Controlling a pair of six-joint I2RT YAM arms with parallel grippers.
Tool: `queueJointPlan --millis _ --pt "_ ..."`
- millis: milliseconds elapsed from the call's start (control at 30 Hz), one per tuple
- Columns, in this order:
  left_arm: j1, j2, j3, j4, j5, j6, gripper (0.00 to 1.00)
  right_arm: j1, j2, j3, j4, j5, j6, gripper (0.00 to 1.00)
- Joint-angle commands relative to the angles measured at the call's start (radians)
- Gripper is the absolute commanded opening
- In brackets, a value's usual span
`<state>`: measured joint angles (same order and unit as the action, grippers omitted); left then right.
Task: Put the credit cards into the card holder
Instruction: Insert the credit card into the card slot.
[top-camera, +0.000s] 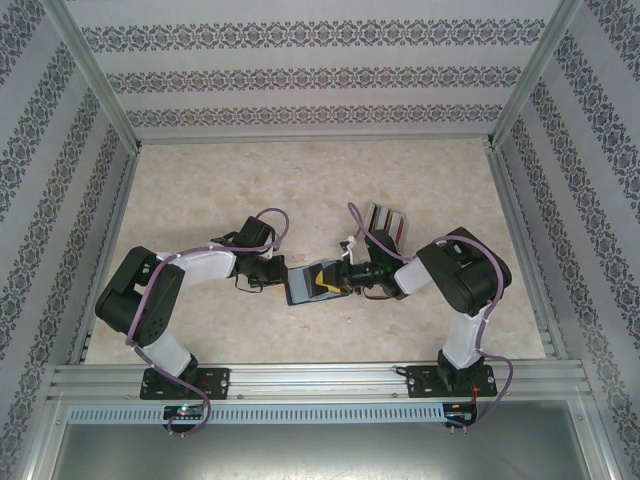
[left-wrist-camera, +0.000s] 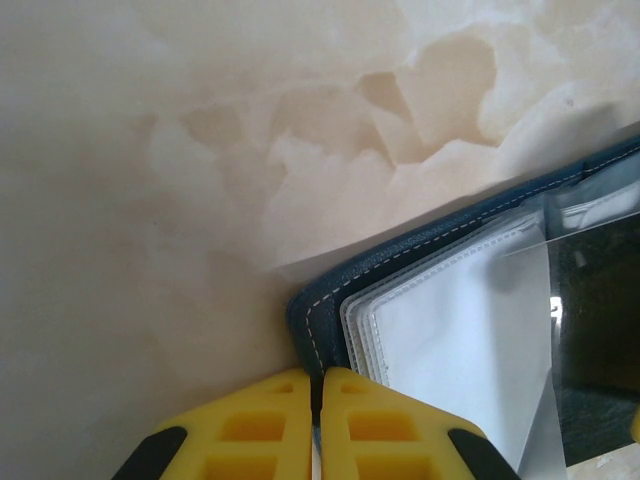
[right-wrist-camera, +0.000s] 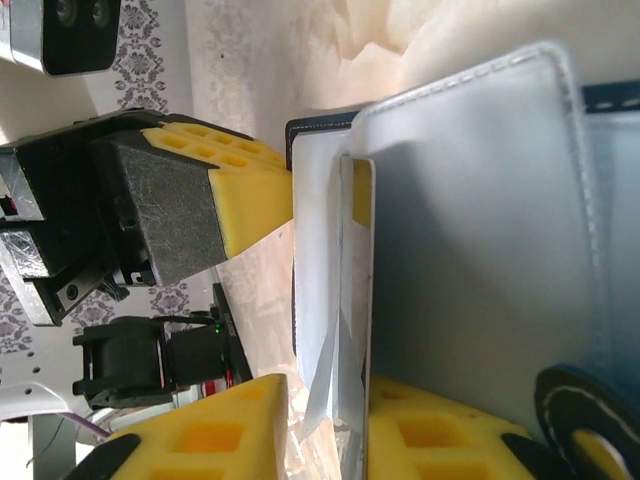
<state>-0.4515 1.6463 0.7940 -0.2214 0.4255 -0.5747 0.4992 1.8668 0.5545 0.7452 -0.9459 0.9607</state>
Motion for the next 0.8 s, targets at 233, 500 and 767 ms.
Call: queueJointPlan --millis 233,500,767 --pt "0.001 0.018 -0.029 -0.014 -0.137 0.033 0.09 -0.022 -0.034 -0.046 -0.131 0.138 -0.056 0.33" --pt "0.002 0.032 -0.022 -0.009 -0.127 0.036 0.09 -0.018 -0.075 -0.046 -0.204 0.170 -0.086 0.21" --pt "0.001 0.030 -0.028 -0.001 -0.122 0.032 0.09 0.039 -0.032 -0.006 -0.169 0.166 -0.051 0.03"
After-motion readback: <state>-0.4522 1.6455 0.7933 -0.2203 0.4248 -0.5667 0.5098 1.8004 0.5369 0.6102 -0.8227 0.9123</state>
